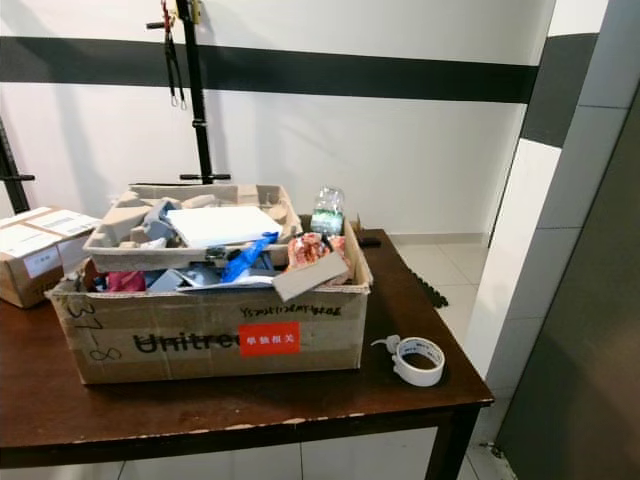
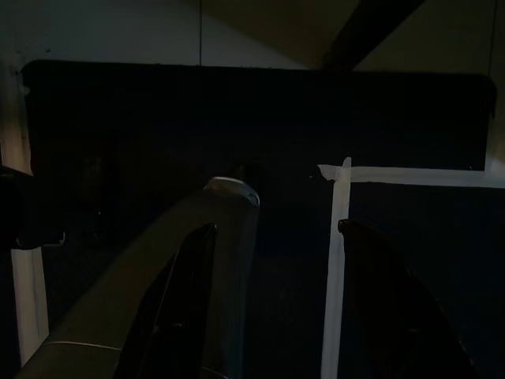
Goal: Picking trash to rubbish bin
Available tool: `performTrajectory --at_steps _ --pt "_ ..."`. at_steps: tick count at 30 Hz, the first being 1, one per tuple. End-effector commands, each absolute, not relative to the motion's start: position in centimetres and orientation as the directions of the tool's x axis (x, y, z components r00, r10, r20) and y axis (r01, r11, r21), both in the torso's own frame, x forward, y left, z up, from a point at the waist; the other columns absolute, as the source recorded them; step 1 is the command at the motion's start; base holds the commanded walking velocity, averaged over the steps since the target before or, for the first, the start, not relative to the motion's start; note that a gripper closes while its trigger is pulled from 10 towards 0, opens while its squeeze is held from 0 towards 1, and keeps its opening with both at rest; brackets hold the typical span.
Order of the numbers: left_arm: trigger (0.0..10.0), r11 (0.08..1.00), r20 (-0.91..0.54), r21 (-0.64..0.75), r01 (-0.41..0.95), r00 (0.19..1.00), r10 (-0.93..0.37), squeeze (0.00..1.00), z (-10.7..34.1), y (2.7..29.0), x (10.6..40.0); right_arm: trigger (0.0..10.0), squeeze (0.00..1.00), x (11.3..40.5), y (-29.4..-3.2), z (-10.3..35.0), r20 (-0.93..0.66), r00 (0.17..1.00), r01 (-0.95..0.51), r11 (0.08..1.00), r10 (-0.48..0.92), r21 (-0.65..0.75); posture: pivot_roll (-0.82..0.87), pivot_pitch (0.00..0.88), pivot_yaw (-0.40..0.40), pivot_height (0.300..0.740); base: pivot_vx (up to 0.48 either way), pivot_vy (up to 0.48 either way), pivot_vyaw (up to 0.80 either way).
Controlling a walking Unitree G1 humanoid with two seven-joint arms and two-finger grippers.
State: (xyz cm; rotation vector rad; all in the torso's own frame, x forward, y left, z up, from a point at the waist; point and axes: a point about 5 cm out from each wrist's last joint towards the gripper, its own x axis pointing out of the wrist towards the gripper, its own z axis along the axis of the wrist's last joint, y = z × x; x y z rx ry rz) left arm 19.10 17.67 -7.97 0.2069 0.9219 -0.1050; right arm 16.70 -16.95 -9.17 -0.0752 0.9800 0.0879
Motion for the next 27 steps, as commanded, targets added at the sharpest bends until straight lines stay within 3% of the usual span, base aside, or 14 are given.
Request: performTrajectory --at_steps 1,27 --pt "10.0 0.979 -0.81 0.115 0.168 0.587 -0.006 0.0 -8.25 17.34 18.68 10.0 0.0 16.52 -17.18 -9.25 -0.836 0.547 -0.095 0.995 0.029 -0.028 -0.05 0.0 -0.033 0.74 0.0 0.0 0.0" --pt "10.0 0.98 -0.817 0.113 0.162 0.577 -0.001 0.0 -8.19 17.29 18.91 10.0 0.0 17.05 -16.95 -9.07 -0.837 0.546 -0.132 0.991 0.044 -0.034 -0.05 0.017 -0.037 0.74 0.0 0.0 0.0"
